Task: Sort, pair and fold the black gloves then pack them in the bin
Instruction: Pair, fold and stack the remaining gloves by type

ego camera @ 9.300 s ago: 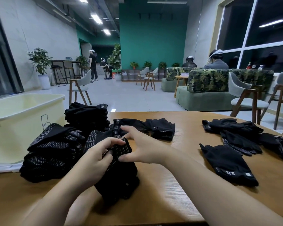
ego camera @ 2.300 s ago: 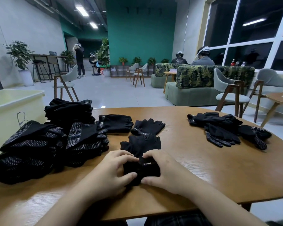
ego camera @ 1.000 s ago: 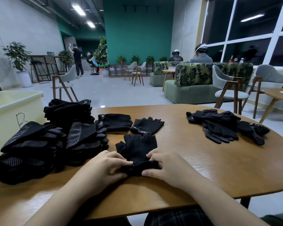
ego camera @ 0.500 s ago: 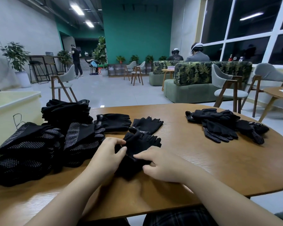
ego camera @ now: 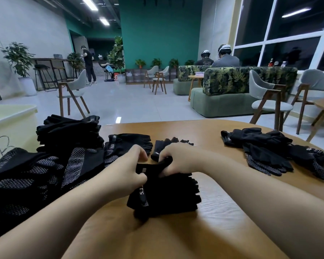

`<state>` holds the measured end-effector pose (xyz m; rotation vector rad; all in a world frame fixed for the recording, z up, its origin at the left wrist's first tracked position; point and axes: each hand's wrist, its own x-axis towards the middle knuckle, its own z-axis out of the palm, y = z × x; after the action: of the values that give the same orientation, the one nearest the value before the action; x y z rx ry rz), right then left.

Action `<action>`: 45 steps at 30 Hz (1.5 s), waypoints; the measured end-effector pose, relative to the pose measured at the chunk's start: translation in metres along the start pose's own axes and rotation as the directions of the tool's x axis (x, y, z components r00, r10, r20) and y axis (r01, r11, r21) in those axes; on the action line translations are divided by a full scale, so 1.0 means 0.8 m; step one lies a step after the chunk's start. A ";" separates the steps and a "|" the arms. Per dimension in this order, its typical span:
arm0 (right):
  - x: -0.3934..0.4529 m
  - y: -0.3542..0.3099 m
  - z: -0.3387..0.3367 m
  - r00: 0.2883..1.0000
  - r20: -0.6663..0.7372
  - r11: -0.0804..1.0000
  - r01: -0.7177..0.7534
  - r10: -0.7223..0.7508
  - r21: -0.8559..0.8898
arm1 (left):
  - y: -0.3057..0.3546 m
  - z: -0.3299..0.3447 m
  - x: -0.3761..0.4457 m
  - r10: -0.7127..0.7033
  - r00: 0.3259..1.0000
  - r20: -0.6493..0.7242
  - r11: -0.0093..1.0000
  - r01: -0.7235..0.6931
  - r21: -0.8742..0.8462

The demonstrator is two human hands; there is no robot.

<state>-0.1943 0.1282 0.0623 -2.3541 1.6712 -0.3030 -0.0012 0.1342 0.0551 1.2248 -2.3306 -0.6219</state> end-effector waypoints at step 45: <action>0.219 0.050 0.053 0.982 0.167 0.987 -0.068 0.092 -0.146 | -0.124 -0.035 0.178 -0.532 0.823 0.198 0.575 0.180 0.798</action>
<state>-0.1601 -0.0470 0.0150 -2.3256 1.7486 0.0351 0.0052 -0.0415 0.0444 2.1930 -2.8415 0.0509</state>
